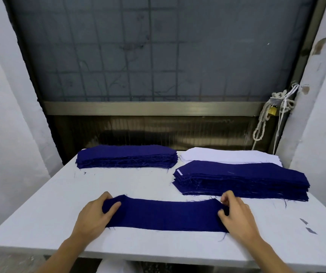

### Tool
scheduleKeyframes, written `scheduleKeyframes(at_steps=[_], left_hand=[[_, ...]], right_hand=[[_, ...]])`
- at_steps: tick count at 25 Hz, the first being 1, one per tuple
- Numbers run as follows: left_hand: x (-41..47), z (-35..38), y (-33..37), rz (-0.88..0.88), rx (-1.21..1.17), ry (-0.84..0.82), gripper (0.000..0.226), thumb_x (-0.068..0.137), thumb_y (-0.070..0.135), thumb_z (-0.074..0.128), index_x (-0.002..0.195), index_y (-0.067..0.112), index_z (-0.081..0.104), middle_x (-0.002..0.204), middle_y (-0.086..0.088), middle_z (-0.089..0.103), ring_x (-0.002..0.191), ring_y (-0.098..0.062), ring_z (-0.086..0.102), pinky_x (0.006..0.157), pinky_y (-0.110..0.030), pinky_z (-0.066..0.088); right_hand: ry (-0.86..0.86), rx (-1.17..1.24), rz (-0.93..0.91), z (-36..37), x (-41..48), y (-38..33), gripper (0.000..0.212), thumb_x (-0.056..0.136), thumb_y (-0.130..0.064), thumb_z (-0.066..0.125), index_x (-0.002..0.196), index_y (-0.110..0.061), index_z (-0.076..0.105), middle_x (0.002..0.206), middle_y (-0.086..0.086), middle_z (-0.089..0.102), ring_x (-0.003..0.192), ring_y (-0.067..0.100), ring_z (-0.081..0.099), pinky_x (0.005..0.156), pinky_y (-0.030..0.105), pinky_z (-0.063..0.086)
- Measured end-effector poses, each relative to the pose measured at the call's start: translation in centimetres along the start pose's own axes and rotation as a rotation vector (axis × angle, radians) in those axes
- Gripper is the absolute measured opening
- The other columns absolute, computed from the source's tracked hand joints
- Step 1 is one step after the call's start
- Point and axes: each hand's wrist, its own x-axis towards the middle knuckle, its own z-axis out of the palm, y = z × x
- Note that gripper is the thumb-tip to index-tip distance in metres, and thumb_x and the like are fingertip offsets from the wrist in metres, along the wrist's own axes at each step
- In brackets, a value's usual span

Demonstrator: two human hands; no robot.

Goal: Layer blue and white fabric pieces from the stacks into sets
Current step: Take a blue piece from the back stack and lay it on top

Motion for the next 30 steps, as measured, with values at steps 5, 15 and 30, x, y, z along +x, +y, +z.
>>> scheduleKeyframes(at_steps=[5,15,30], left_hand=[[-0.2,-1.4,1.0,-0.125,-0.430,-0.081,0.031,0.101,0.013,0.062,0.118,0.038,0.059,0.091,0.004,0.075,0.077,-0.019,0.074,0.060,-0.029,0.058],[11.8,-2.5,13.3,-0.004,-0.501,-0.057,0.017,0.092,0.008,0.072,0.086,0.023,0.073,0.099,0.011,0.073,0.100,-0.010,0.066,0.078,-0.027,0.055],[17.2,12.4,23.9,-0.069,-0.187,-0.349,0.013,0.097,0.008,0.065,0.098,0.021,0.067,0.111,0.000,0.065,0.094,-0.009,0.061,0.071,-0.020,0.053]], right_hand=[[-0.027,0.010,-0.154,-0.8,-0.8,-0.8,0.044,0.094,-0.001,0.053,0.101,-0.043,0.042,0.100,-0.023,0.054,0.088,0.003,0.059,0.069,0.027,0.053],[0.149,-0.087,-0.131,-10.2,8.7,3.0,0.042,0.096,0.003,0.049,0.087,-0.037,0.059,0.102,-0.016,0.053,0.082,0.011,0.058,0.067,0.037,0.052],[-0.063,-0.669,0.166,-14.6,17.1,14.5,0.022,0.095,-0.014,0.050,0.097,-0.035,0.054,0.117,-0.005,0.058,0.113,0.018,0.049,0.098,0.033,0.038]])
